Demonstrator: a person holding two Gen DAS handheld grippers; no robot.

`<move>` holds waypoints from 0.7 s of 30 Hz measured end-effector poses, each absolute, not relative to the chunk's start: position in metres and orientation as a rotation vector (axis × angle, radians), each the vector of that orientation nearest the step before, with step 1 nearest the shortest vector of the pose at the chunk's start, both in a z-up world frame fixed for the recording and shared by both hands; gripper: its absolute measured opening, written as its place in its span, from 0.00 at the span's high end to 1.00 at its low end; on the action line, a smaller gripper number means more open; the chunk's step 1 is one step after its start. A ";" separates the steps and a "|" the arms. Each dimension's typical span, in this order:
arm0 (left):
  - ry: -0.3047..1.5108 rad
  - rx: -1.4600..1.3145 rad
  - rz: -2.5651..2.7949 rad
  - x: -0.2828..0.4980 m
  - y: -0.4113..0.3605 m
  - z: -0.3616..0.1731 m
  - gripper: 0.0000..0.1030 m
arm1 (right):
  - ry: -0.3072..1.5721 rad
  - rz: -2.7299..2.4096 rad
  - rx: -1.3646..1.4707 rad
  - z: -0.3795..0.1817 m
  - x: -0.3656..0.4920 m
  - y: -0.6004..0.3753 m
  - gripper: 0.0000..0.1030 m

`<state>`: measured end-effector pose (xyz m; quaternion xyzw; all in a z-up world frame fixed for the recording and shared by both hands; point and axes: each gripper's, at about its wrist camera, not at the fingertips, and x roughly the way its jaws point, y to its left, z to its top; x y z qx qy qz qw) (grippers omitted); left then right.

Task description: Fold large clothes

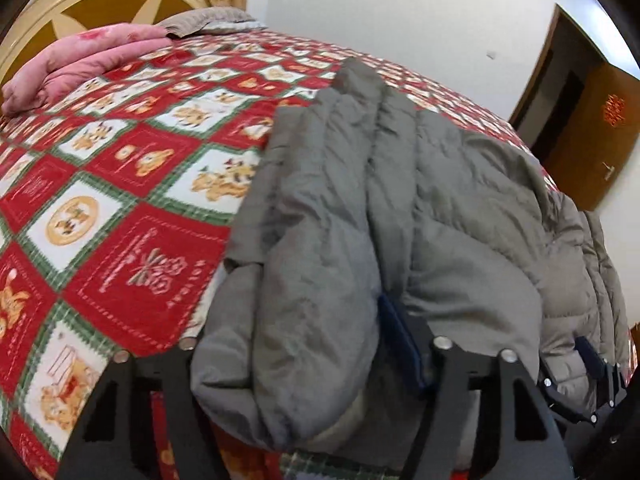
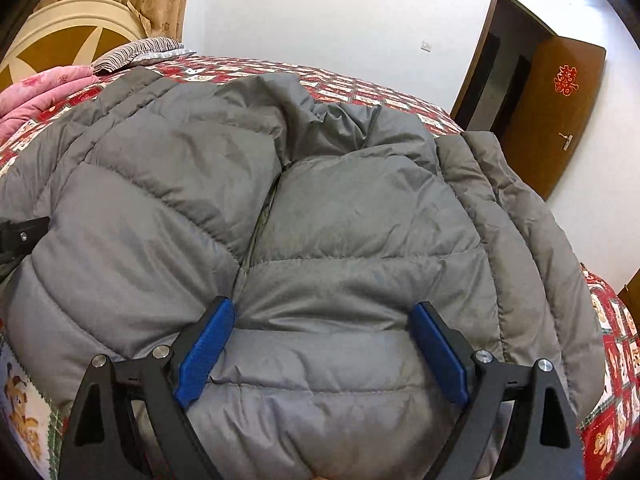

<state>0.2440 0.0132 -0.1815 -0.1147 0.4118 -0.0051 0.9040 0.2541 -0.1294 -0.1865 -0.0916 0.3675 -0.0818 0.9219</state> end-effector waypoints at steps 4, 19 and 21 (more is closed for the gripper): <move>0.824 -0.266 -0.122 0.243 0.010 -0.178 0.84 | 0.755 -0.177 -0.187 -0.186 0.253 -0.130 0.13; 0.637 -0.180 -0.005 0.211 0.079 -0.112 0.93 | 0.744 -0.082 -0.280 -0.185 0.263 -0.032 0.14; 0.621 -0.163 0.026 0.205 0.097 -0.097 0.93 | 0.762 0.016 -0.237 -0.178 0.260 -0.024 0.14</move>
